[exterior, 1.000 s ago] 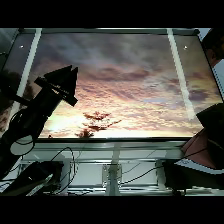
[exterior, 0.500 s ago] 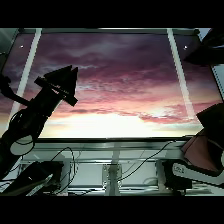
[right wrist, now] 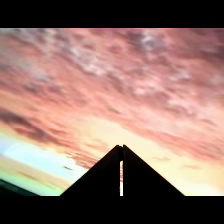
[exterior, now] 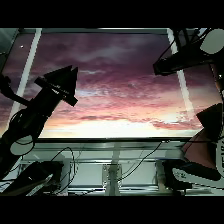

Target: Fold the clothes and pants, and hang the long-sleeved shirts on hangers.

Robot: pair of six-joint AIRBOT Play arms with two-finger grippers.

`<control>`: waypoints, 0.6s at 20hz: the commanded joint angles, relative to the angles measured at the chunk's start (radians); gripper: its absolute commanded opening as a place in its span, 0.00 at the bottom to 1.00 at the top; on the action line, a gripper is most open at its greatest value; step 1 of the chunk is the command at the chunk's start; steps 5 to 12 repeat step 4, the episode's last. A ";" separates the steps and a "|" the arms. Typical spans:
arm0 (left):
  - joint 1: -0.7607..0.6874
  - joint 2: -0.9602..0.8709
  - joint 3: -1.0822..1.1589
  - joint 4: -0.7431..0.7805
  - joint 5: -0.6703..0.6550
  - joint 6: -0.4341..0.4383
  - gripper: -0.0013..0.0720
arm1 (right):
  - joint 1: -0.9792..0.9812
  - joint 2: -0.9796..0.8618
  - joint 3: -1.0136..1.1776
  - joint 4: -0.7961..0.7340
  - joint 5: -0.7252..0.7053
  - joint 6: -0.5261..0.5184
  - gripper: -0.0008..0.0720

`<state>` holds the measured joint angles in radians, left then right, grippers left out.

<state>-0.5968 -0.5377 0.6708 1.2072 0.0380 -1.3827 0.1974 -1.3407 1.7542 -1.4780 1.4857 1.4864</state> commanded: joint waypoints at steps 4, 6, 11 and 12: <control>0.000 -0.001 0.000 0.000 0.000 0.000 0.32 | -0.118 0.000 0.000 -0.185 0.005 0.170 0.06; 0.000 -0.001 0.000 0.000 0.000 0.000 0.32 | -0.118 0.000 0.000 -0.185 0.005 0.170 0.06; 0.000 -0.001 0.000 0.000 0.000 0.000 0.32 | -0.118 0.000 0.000 -0.185 0.005 0.170 0.06; 0.000 -0.001 0.000 0.000 0.000 0.000 0.32 | -0.118 0.000 0.000 -0.185 0.005 0.170 0.06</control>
